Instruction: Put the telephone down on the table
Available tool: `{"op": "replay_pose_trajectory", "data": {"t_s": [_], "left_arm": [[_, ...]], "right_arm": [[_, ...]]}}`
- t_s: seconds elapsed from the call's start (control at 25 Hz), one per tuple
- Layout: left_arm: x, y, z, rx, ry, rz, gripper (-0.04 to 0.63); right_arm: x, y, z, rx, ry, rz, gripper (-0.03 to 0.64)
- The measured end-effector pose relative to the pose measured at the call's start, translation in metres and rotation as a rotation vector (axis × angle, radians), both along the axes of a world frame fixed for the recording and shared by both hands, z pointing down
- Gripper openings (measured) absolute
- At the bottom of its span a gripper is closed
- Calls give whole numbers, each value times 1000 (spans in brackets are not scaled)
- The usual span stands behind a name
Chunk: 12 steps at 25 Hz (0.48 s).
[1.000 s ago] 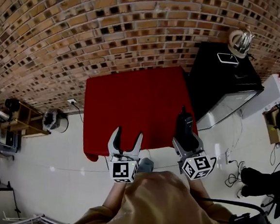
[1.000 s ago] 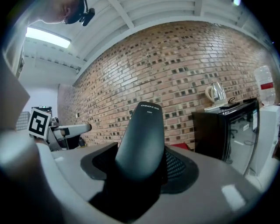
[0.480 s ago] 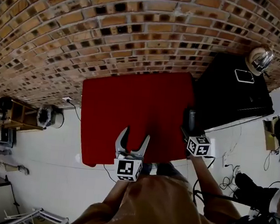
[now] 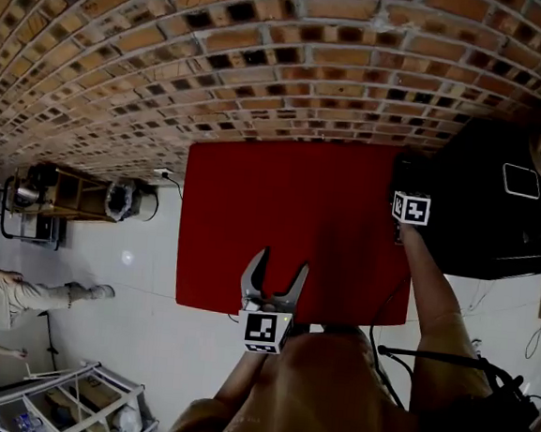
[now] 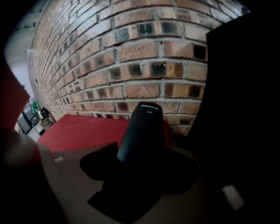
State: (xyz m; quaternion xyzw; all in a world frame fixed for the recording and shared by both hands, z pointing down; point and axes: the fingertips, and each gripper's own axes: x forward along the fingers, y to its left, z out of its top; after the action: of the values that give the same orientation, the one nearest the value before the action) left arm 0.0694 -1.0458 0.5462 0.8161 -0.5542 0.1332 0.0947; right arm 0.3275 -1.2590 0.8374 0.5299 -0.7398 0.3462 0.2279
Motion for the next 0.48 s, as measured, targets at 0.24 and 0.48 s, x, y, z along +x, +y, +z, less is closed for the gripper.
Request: {"op": "replay_pose_trajectory", "data": {"t_s": [0.24, 0.48], "left_arm": [[-5, -31, -7, 97, -26, -30, 334], [-7, -41, -25, 165, -7, -9, 334]], "right_arm": [[4, -39, 73, -90, 36, 22, 309], [-12, -26, -13, 70, -84, 1, 476]]}}
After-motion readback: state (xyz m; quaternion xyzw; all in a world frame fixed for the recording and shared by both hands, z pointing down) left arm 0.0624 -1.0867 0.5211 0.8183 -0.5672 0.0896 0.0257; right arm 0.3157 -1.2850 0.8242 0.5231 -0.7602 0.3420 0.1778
